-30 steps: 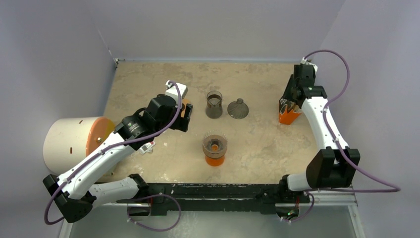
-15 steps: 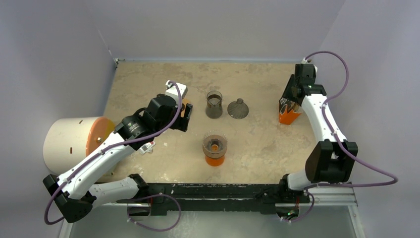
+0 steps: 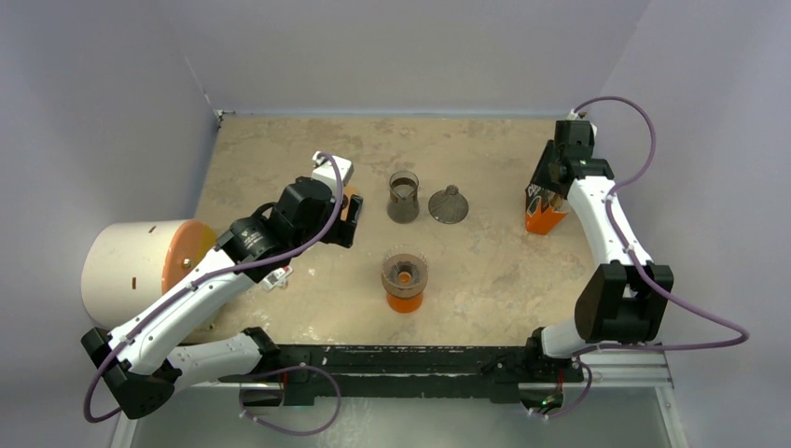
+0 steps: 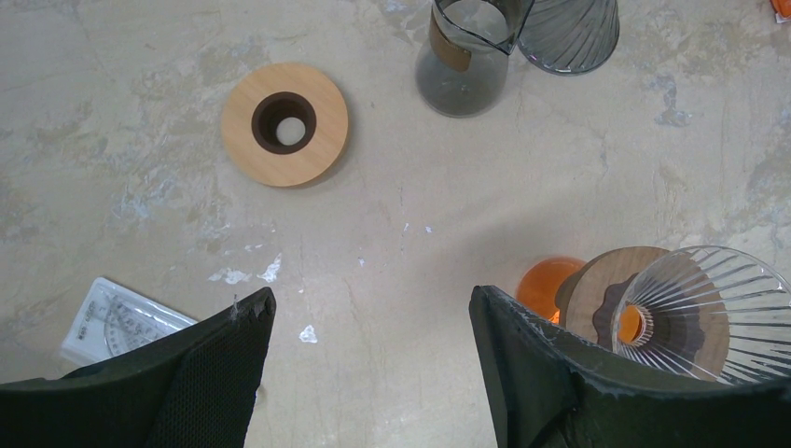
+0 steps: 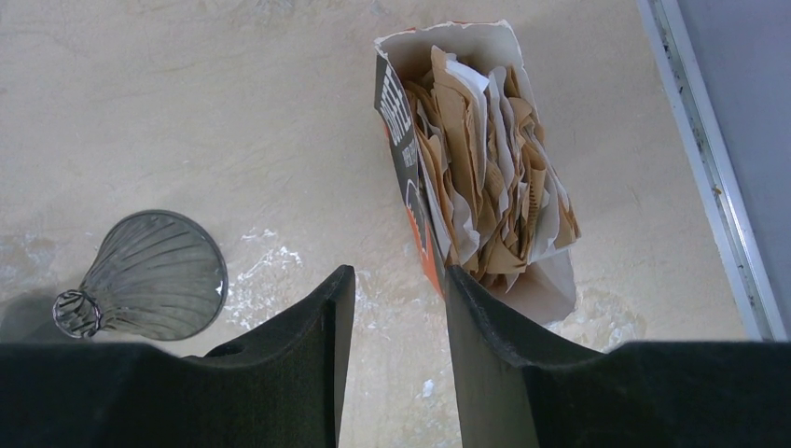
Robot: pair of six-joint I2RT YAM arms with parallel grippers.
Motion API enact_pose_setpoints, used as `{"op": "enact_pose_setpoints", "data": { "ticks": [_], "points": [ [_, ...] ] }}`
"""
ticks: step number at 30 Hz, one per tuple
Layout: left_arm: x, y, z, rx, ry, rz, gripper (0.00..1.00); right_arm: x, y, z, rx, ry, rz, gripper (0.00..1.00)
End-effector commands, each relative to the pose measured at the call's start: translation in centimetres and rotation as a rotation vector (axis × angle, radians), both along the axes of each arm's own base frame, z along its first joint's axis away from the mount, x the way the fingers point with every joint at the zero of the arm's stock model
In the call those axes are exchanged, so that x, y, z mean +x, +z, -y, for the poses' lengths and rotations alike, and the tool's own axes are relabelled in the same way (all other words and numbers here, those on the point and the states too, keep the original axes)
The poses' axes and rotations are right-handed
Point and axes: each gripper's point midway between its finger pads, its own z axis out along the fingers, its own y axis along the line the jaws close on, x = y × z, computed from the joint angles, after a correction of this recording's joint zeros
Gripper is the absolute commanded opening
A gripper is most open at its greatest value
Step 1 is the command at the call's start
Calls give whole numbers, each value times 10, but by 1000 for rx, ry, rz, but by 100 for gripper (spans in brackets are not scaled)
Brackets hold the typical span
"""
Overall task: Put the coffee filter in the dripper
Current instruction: Pick up the coffee filter from the coffee filter holder.
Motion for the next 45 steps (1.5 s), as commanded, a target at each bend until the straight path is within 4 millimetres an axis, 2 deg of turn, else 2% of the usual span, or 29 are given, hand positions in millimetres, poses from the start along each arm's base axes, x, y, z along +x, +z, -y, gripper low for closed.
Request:
{"op": "enact_pose_setpoints", "data": {
  "ticks": [1, 45],
  "points": [
    [6, 4, -1, -4, 12, 28, 75, 13, 18, 4, -5, -18, 62, 43],
    [7, 2, -1, 5, 15, 26, 75, 13, -5, 17, -53, -71, 15, 39]
  ]
}}
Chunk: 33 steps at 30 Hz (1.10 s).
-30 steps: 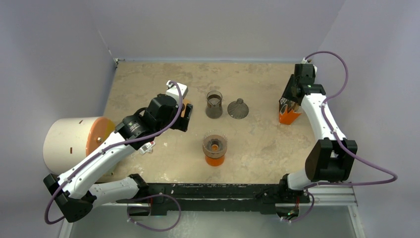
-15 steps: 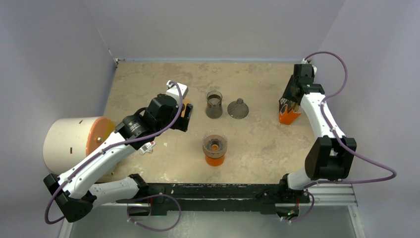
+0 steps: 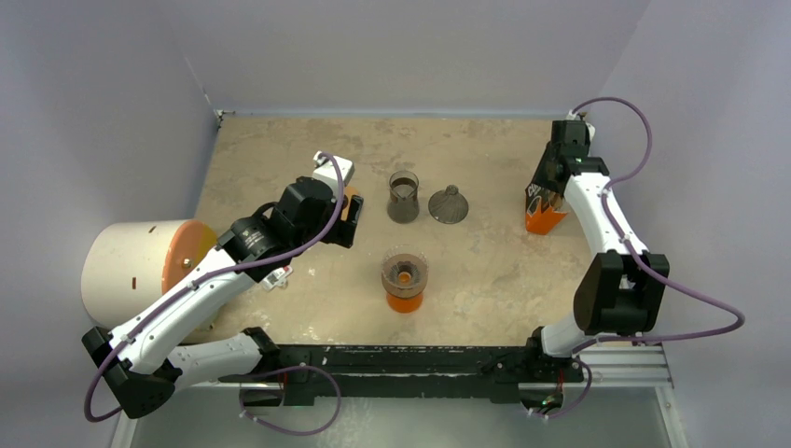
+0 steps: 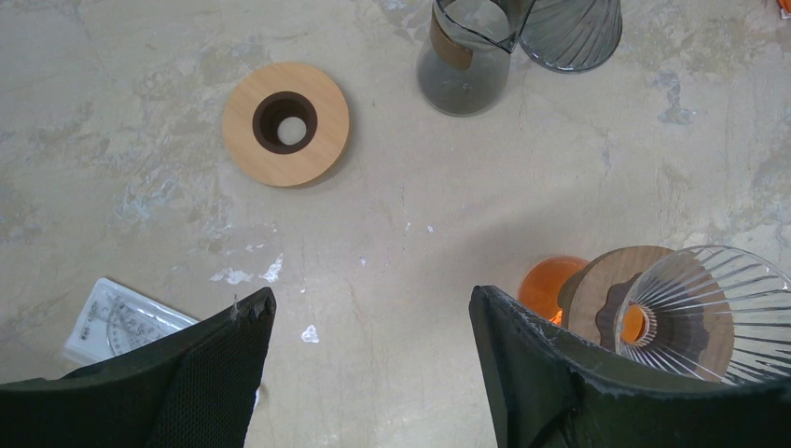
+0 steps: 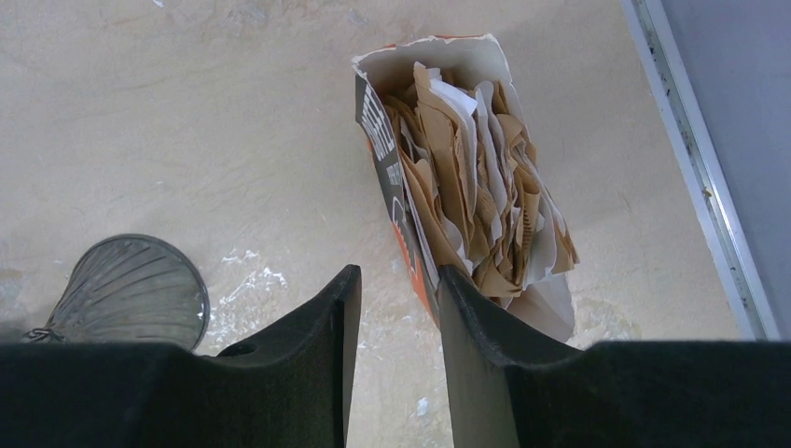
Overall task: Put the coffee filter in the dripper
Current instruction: Pick up the coffee filter from the coffee filter holder.
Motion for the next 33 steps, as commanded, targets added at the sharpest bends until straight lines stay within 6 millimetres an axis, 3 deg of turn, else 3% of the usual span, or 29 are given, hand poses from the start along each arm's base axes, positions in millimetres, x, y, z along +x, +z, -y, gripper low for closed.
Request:
{"op": "enact_pose_setpoints", "data": {
  "ticks": [1, 15, 24, 33],
  "points": [
    [6, 3, -1, -3, 16, 27, 75, 4, 7, 9, -25, -39, 30, 39],
    [6, 3, -1, -3, 16, 26, 75, 4, -2, 9, -21, -41, 20, 36],
    [6, 2, -1, -2, 16, 25, 75, 5, -8, 9, -20, -43, 11, 25],
    [6, 3, -1, -3, 16, 27, 75, 5, -10, 11, -24, -47, 8, 8]
  ]
}}
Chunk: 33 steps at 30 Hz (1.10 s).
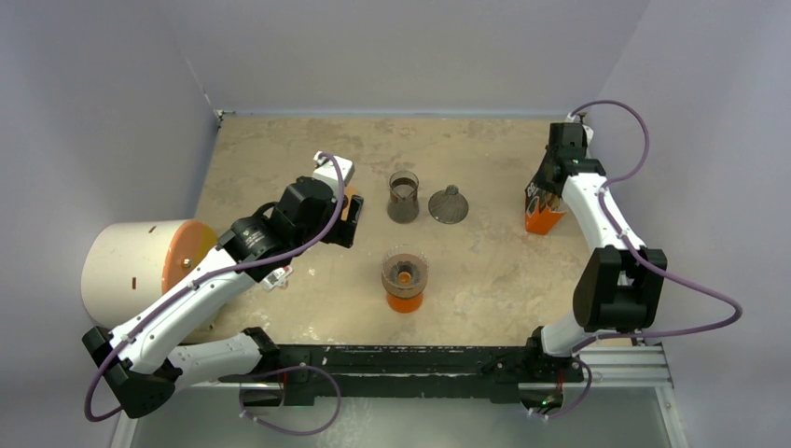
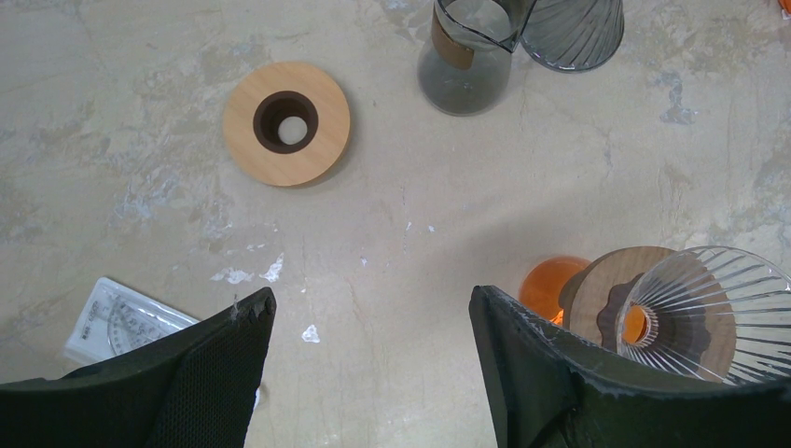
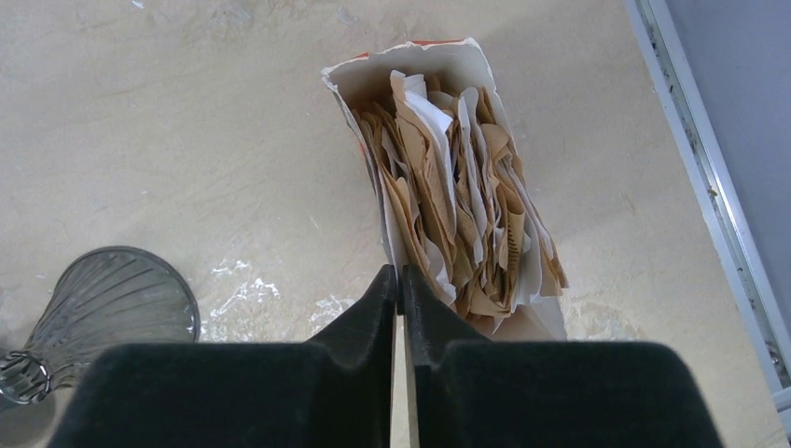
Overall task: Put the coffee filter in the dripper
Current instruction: Pick up the coffee filter from the coffee filter holder.
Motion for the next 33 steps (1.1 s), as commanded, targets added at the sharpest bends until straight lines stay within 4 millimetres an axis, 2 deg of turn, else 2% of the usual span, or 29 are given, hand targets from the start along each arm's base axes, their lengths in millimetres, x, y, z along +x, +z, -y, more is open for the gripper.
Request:
{"op": "enact_pose_setpoints", "data": {
  "ticks": [1, 3, 22, 33],
  "points": [
    [6, 3, -1, -5, 14, 27, 75, 1, 1, 8, -17, -28, 13, 5],
    [6, 3, -1, -5, 14, 27, 75, 1, 0, 8, -20, -28, 11, 0],
    [6, 1, 1, -1, 11, 19, 75, 6, 25, 1, 7, -1, 77, 0],
    [6, 0, 1, -1, 9, 18, 75, 7, 56, 3, -14, 8, 131, 0]
  ]
}}
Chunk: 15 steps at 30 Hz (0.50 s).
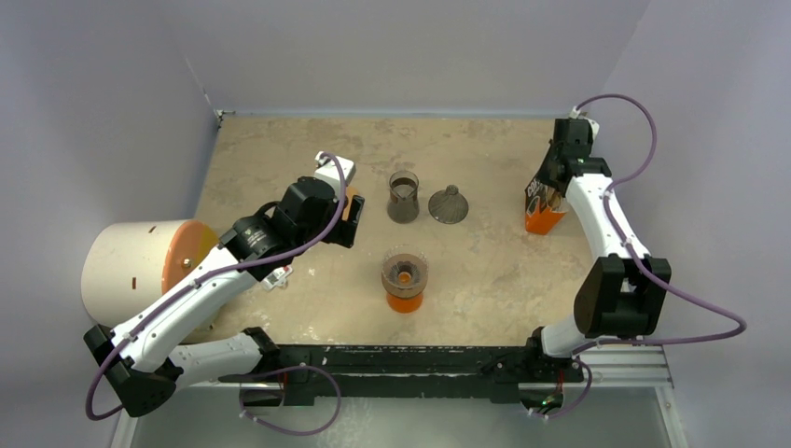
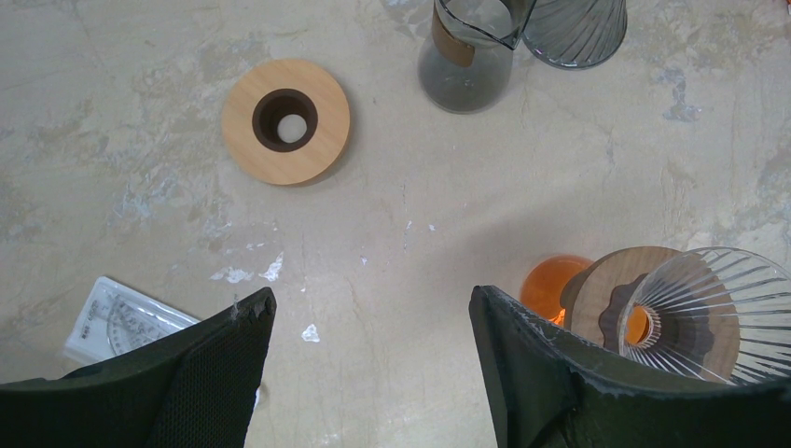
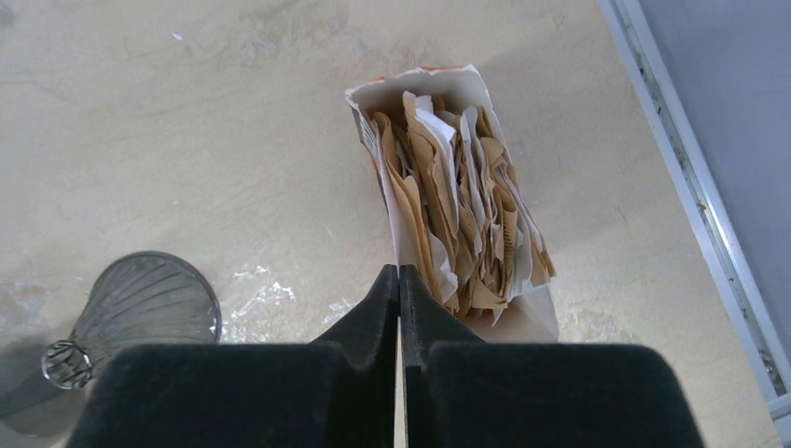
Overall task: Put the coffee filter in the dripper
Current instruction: Pick up the coffee filter from the coffee filter holder.
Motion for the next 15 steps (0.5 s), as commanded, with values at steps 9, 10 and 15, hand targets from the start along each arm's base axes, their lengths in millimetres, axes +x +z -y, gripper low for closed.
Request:
{"op": "enact_pose_setpoints", "data": {
  "ticks": [9, 10, 15],
  "points": [
    [5, 5, -1, -13, 10, 29, 75, 4, 51, 4, -21, 10, 110, 0],
    [5, 5, -1, -13, 10, 29, 75, 4, 52, 4, -22, 11, 111, 0],
    [4, 5, -1, -15, 9, 29, 75, 2, 56, 3, -22, 12, 117, 0]
  ]
}}
